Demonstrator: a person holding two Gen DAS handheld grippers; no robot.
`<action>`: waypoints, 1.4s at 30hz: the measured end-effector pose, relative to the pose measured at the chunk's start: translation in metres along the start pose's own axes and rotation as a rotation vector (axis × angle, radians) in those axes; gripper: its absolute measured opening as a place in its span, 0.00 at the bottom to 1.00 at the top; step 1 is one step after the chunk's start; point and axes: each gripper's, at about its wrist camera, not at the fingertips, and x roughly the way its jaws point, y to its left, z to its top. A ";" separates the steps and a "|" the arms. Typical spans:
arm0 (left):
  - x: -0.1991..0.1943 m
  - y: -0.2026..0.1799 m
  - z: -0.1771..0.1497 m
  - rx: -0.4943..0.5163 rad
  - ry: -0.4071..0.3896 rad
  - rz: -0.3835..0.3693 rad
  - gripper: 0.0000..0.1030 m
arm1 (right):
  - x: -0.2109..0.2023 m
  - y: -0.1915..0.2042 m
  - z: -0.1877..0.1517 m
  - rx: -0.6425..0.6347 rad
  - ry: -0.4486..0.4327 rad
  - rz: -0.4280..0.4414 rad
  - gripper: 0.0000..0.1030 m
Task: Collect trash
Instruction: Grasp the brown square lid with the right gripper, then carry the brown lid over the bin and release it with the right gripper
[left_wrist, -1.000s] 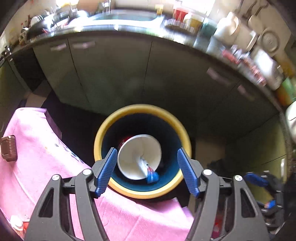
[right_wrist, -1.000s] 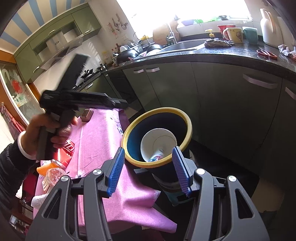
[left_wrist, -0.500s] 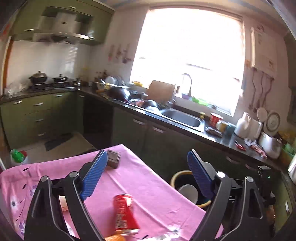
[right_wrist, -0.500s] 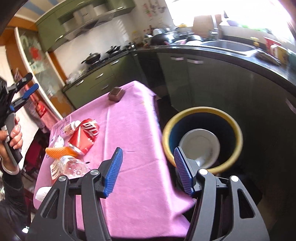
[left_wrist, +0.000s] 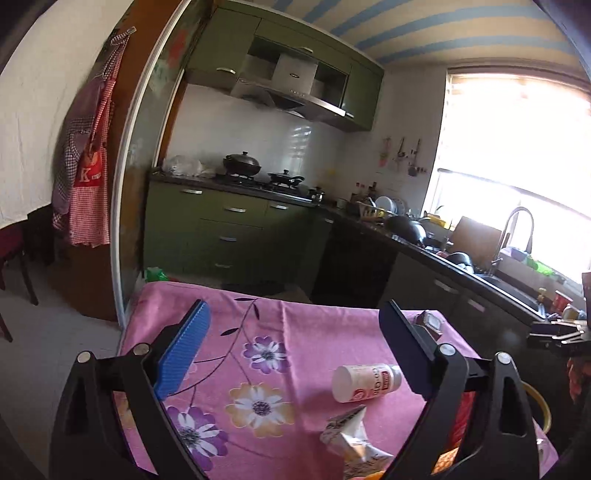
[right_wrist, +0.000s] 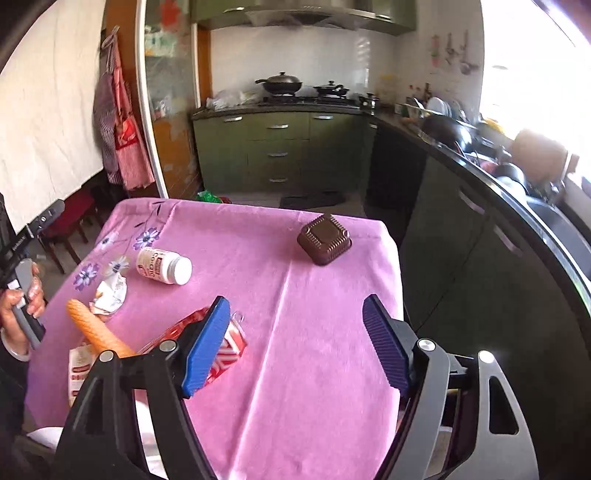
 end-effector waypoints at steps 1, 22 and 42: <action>-0.001 0.001 0.000 -0.006 -0.005 -0.009 0.86 | 0.019 -0.002 0.009 -0.020 0.019 0.009 0.72; 0.017 -0.001 -0.015 0.011 0.082 -0.017 0.88 | 0.250 -0.025 0.067 -0.209 0.208 0.001 0.74; 0.020 -0.003 -0.016 0.015 0.101 -0.023 0.88 | 0.195 -0.023 0.030 -0.022 0.242 0.126 0.59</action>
